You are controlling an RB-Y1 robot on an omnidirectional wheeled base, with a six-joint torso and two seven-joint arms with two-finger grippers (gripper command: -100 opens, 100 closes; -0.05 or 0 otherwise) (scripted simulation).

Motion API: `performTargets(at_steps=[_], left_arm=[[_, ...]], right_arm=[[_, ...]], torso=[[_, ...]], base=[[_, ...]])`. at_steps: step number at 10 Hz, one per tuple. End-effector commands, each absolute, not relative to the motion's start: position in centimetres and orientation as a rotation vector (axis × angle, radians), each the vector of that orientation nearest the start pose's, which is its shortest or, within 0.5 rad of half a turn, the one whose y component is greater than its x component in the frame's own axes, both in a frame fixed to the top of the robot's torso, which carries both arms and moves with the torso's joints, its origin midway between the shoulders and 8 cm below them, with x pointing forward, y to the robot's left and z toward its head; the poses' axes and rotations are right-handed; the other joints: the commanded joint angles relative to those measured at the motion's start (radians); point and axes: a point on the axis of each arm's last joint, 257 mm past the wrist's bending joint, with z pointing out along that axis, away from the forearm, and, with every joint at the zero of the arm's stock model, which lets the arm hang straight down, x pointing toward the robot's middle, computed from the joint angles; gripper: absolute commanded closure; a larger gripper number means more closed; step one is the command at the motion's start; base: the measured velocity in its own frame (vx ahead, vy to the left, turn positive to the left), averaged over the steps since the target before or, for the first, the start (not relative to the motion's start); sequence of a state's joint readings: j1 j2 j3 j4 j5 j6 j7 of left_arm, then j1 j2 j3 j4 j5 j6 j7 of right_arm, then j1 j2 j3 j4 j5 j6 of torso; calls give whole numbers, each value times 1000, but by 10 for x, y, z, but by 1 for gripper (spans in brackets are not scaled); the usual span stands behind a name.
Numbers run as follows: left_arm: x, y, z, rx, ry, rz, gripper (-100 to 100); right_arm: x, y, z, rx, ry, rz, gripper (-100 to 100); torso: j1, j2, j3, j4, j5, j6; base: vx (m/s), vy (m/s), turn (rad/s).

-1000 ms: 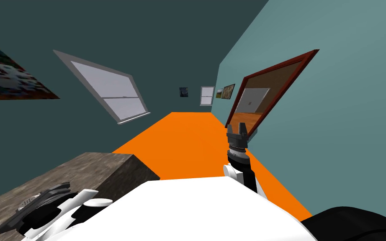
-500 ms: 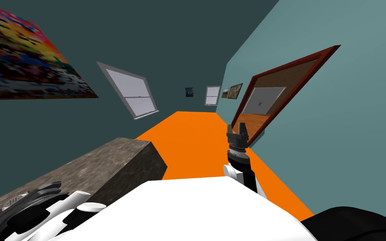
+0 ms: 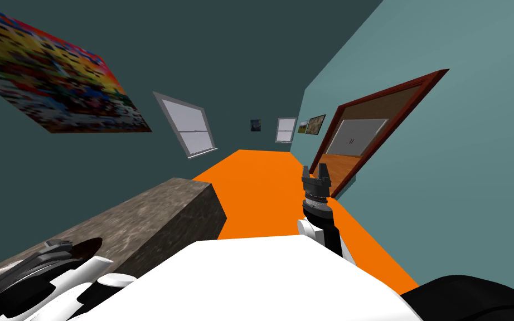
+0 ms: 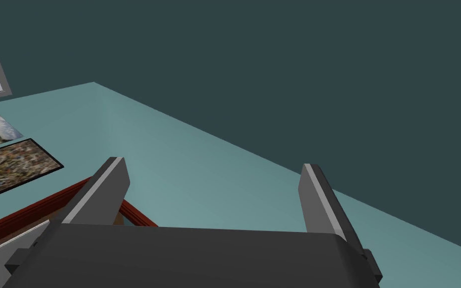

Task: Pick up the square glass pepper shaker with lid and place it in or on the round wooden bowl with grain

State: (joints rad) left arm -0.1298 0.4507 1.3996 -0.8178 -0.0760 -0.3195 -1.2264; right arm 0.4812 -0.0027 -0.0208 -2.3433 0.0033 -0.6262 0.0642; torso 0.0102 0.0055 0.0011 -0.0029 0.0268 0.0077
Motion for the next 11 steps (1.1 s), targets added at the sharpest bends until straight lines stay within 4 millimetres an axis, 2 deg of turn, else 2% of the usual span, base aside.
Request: performTargets(at_steps=[1,3,4,5,7,8,9,10,11], left_arm=[[148,849,-246,-1181,1073,814,-100],[147,849,-246,-1182,1072,816,-100],[147,849,-246,-1182,1072,816,0],[167,853,-225,-1099,1089,807,-100],[174,851,-225,-1109,1071,761,-100],[192,854,-206,-1020,1101,766,-100],[202,851,-206,-1020,1096,729,-100],[202,851,-206,-1035,1079,705,-100],[219,852,-189,-947,1112,710,-100]], right_arm=[[306,-274,79,462,484,1267,0],[306,-274,79,462,484,1267,0],[306,-274,79,462,484,1267,0],[306,-274,79,462,484,1267,0],[306,-274,79,462,484,1267,0],[306,-274,79,462,484,1267,0],[306,-274,79,462,484,1267,0],[306,-274,79,462,484,1267,0],[306,-274,79,462,484,1267,0]], torso=[[0,0,0,0,0,0],[-1,-2,-1,0,0,2],[-1,-3,-2,0,0,2],[-1,-3,-2,-1,0,2],[-1,-16,-9,-3,0,2],[-1,-13,-7,-3,0,2],[0,-16,-9,-3,0,1],[1,-18,-10,-4,0,1],[0,-13,-8,-3,0,3]], base=[[0,0,0],[-2,1,9],[0,0,0],[168,4,402],[162,-1,234],[200,20,301],[219,14,458],[107,-11,135],[202,-8,351]])
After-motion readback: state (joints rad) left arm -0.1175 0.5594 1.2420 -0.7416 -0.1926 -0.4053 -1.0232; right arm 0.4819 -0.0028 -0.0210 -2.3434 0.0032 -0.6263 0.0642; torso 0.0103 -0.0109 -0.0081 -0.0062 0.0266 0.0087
